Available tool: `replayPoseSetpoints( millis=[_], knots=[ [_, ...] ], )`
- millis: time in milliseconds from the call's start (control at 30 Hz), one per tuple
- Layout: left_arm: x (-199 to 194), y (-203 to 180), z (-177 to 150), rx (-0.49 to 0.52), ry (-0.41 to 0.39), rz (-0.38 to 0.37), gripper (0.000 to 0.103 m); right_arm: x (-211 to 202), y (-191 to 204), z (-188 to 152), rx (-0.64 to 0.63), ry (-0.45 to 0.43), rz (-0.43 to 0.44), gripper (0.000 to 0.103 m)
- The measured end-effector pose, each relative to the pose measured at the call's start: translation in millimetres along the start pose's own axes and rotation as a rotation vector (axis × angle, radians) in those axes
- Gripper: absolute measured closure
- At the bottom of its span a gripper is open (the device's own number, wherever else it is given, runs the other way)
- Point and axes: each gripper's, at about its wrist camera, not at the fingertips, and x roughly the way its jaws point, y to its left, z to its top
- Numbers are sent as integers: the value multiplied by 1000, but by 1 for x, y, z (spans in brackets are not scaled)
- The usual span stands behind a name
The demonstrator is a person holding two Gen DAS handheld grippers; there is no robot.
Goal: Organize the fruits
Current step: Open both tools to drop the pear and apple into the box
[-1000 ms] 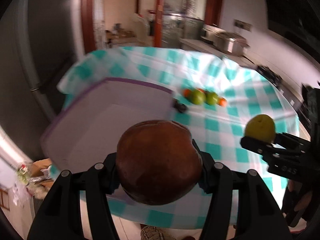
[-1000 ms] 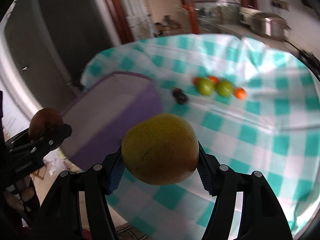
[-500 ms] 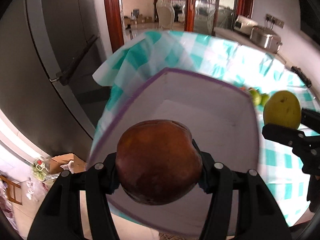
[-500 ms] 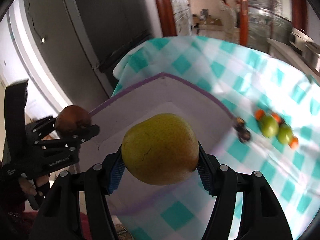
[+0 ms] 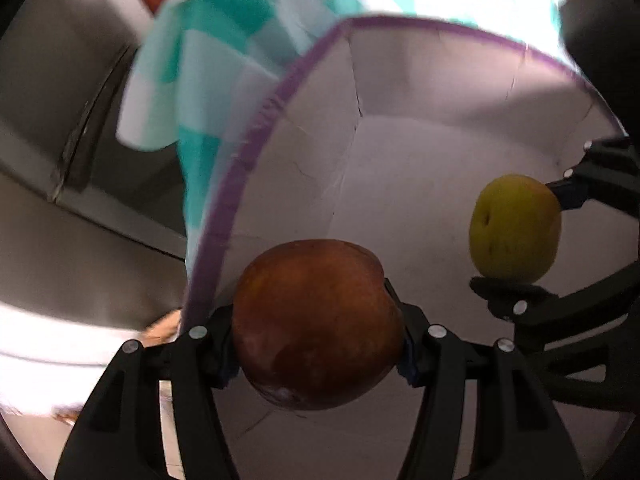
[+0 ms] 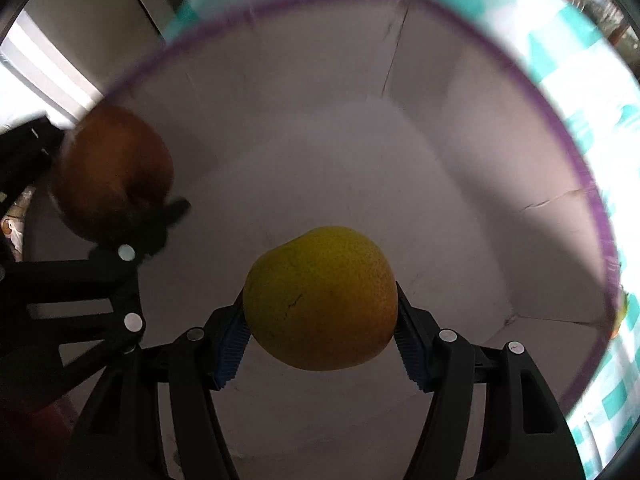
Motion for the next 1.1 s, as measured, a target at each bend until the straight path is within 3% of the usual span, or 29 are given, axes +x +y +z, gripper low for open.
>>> replayPoseSetpoints(
  millis=[100,367,567,633,667,833,933,1033,1100],
  knots=[
    [6,-2,7,39,27,16,43,10,-7,4,46,69,20,40],
    [5,-10,0,114,18,45,41,18,-14,-1,87,144,10,39],
    [8,-23,-9,167,4,65,31,15,-19,-8,118,174,-34,37],
    [3,-24,-9,175,10,74,26,5,-26,-8,167,136,-2,23],
    [3,-26,-11,184,8,79,25,0,-28,-8,186,116,13,21],
    [-2,-21,-16,183,24,81,24,-21,-19,-14,144,64,36,19],
    [-5,-13,-26,162,49,91,23,-37,-12,-21,144,8,120,19],
    [-7,-3,-29,115,73,94,23,-64,-8,-35,108,-100,218,19],
    [-9,2,-31,64,71,89,23,-100,-7,-49,49,-251,236,19]
  ],
)
